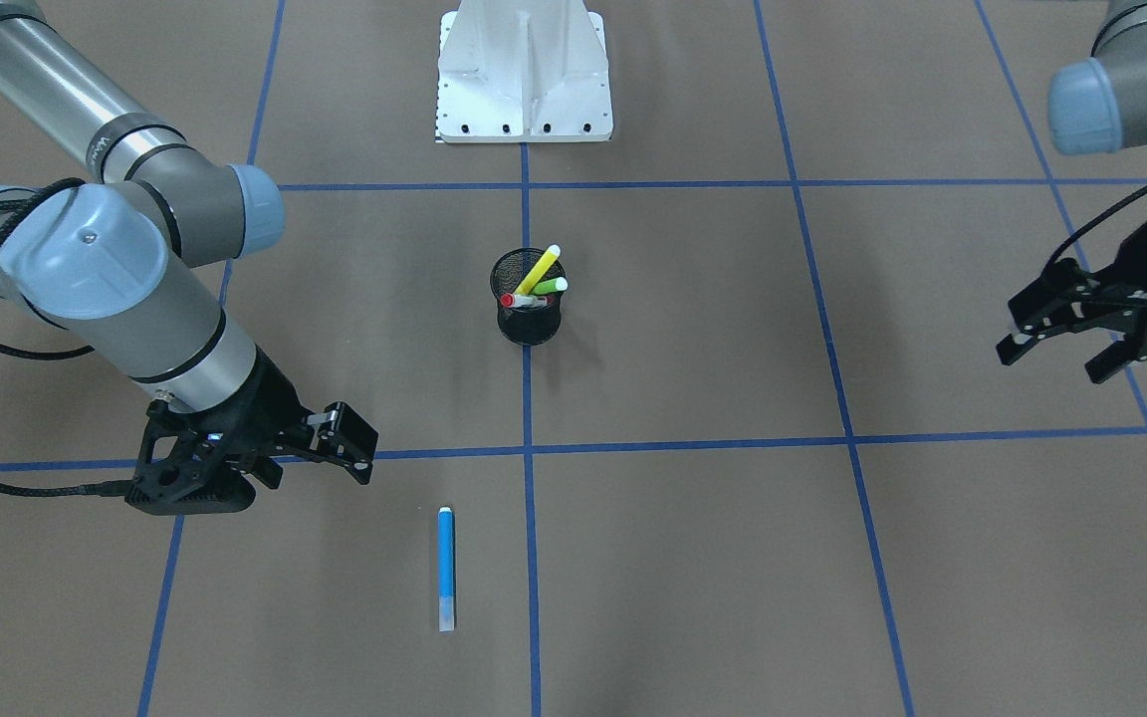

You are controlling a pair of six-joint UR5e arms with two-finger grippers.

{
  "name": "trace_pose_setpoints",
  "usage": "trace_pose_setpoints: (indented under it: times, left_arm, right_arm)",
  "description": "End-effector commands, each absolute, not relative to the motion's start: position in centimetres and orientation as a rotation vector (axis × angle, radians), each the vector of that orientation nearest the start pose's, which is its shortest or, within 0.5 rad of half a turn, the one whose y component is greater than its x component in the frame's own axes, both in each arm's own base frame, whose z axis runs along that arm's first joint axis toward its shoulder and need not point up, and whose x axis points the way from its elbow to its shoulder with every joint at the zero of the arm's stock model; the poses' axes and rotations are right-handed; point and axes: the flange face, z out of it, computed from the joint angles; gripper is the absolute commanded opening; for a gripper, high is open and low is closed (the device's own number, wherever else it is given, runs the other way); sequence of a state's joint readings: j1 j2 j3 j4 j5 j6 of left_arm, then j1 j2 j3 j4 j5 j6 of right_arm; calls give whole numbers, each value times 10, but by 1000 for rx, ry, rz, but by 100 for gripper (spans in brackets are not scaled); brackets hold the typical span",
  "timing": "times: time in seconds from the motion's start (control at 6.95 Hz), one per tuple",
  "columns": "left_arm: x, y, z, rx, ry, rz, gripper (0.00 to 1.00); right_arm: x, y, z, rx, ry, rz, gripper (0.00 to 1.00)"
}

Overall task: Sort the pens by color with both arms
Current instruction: 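Withdraw the right gripper while the left arm moves toward the cup, then lower the left gripper into the cup and grasp the red marker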

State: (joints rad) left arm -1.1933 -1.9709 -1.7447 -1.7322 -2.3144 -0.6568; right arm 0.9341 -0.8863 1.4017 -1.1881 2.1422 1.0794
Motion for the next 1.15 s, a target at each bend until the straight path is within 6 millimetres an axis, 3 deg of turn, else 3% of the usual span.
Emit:
trace_pose_setpoints:
  times: [0.0,0.14,0.43,0.58,0.86,1.01]
  left_arm:
    - [259,-584,253,154,861,-31,100]
    - [298,-573,218,91,823,-68,100]
    - [378,-545,165,13,760,-165,100]
    - [407,-553,132,-32,732,-196,100]
    - [480,-550,83,-125,681,-232,100]
    - [509,-559,60,-160,652,-267,100]
  right_arm:
    - [-351,-639,287,166,-1011,121,99]
    - [-350,-639,288,168,-1010,123,99]
    - [-349,-637,296,161,-1003,122,99]
    - [-347,-637,305,166,-993,104,99]
    - [-344,-635,319,137,-984,107,99]
    - [-329,-639,320,111,-1012,94,99]
